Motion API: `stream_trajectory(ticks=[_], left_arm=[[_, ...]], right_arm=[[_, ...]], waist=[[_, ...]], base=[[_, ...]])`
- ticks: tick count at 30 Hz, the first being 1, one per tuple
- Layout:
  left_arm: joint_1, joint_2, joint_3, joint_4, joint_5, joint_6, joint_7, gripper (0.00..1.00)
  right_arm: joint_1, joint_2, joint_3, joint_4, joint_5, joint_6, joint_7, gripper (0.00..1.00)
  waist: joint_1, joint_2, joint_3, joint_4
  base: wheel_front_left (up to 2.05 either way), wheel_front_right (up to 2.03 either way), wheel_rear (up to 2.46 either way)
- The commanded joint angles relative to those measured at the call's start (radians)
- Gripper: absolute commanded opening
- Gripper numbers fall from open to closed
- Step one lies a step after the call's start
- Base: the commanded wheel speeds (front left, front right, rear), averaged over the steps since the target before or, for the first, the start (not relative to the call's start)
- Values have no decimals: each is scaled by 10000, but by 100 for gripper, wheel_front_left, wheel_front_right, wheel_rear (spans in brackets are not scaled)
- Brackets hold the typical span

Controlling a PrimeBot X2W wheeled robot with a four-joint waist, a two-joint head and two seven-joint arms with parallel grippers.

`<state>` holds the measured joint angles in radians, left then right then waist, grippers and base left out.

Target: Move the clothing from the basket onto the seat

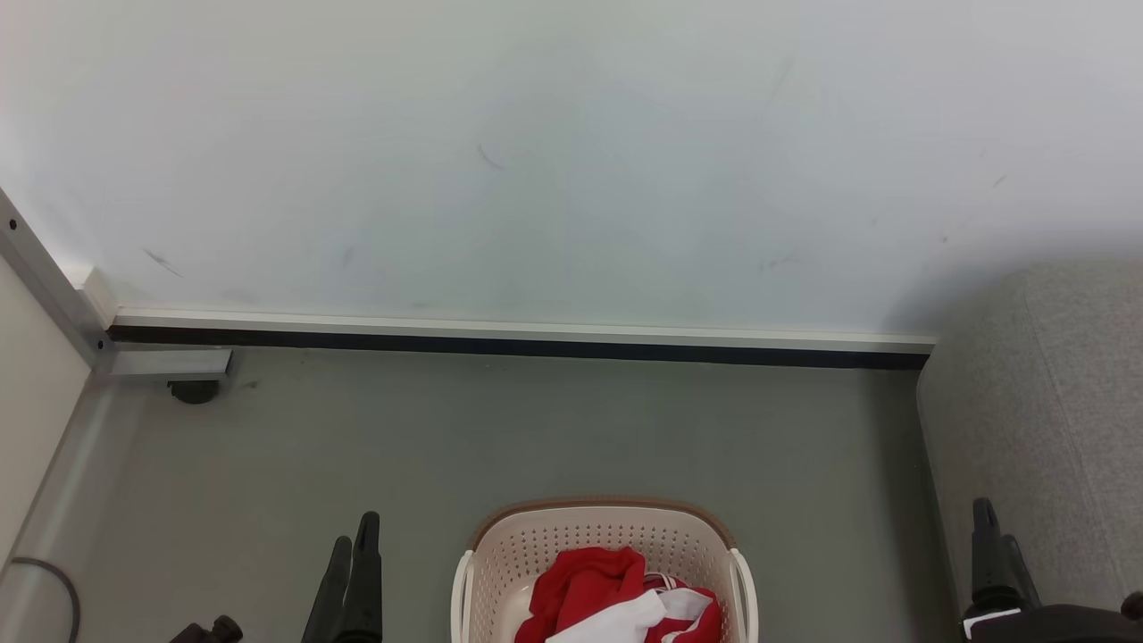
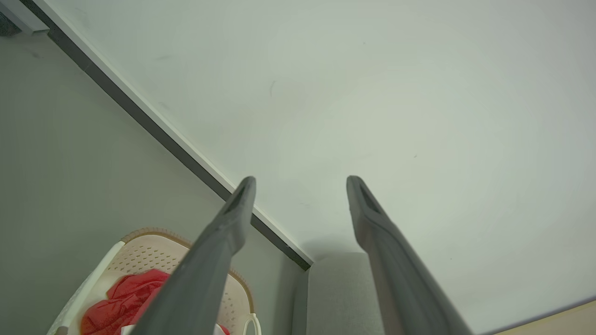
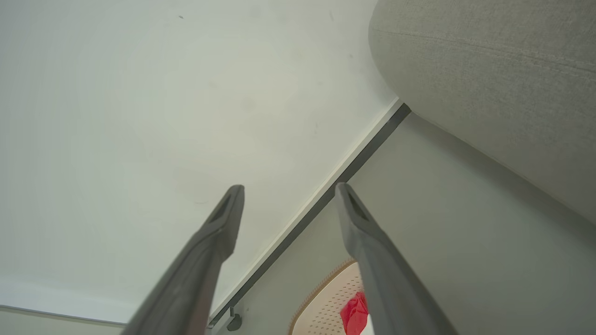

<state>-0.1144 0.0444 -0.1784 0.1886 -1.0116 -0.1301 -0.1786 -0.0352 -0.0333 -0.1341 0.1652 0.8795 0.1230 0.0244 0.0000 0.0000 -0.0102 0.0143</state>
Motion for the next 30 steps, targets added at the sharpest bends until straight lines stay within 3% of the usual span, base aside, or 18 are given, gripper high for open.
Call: stream_trajectory(ticks=[1, 5, 30], left_arm=[[49, 32, 48, -215, 399, -3, -80, 100], [115, 36, 47, -409, 1063, 41, -130, 100], [477, 56, -216, -1154, 4648, 607, -447, 100]], right_arm=[[-21, -144, 161, -228, -502, 59, -133, 100], [64, -178, 435, -437, -1476, 62, -327, 100], [382, -406, 2167, -1005, -4823, 83, -1408, 100]], waist=[[0, 0, -10, 7], [0, 0, -32, 25], [0, 0, -130, 106]], base=[[0, 0, 0], [0, 0, 0], [0, 0, 0]])
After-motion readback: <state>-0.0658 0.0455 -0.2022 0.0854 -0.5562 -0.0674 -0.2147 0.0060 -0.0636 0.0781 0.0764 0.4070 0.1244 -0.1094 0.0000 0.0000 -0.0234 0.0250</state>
